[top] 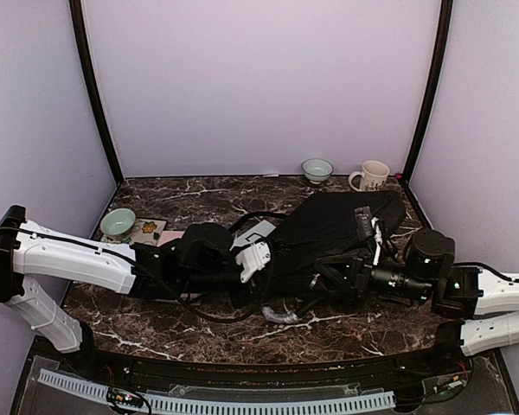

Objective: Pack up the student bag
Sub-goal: Pick up the largest pocket of the bag from the student bag.

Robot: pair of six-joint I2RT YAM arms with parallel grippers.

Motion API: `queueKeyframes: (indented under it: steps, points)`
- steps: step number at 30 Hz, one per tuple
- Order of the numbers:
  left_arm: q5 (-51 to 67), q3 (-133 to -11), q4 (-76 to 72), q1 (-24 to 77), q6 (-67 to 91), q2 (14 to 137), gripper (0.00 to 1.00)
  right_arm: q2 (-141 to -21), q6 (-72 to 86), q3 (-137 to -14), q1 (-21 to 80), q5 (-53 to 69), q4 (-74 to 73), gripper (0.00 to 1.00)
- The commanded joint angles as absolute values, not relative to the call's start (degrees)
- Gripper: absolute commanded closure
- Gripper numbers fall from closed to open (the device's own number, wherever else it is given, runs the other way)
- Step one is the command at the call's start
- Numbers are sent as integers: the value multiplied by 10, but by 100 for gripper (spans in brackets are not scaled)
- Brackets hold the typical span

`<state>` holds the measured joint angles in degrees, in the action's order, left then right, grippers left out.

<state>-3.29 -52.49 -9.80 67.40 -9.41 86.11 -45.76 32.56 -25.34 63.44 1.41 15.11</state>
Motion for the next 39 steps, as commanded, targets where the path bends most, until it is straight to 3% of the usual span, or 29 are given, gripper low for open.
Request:
queueKeyframes:
  steps: [1, 5, 7, 8, 11, 13, 20, 26, 39]
  points:
    - [-28, -537, -85, 672, -95, 851, 100, -481, 322, -265, 637, 23, 240, 88]
    - [-20, -544, -80, 672, -88, 851, 100, -527, 322, -282, 638, 45, 257, 92]
    - [-15, -545, -75, 672, -76, 840, 97, -535, 321, -287, 638, 43, 257, 100]
    - [-17, -546, -71, 673, -68, 834, 91, -535, 322, -287, 639, 37, 257, 100]
    - [-50, -541, -58, 685, -45, 809, 54, -528, 331, -281, 639, 19, 261, 100]
    - [-88, -543, -45, 708, -34, 794, 45, -523, 337, -275, 640, 10, 268, 100]
    - [-171, -558, -32, 784, 48, 788, 53, -539, 349, -267, 650, -19, 291, 100]
    - [-140, -579, -58, 786, 127, 829, 52, -558, 348, -277, 666, -32, 296, 100]
    - [-169, -627, -87, 786, 135, 910, 55, -552, 343, -278, 687, -55, 289, 100]
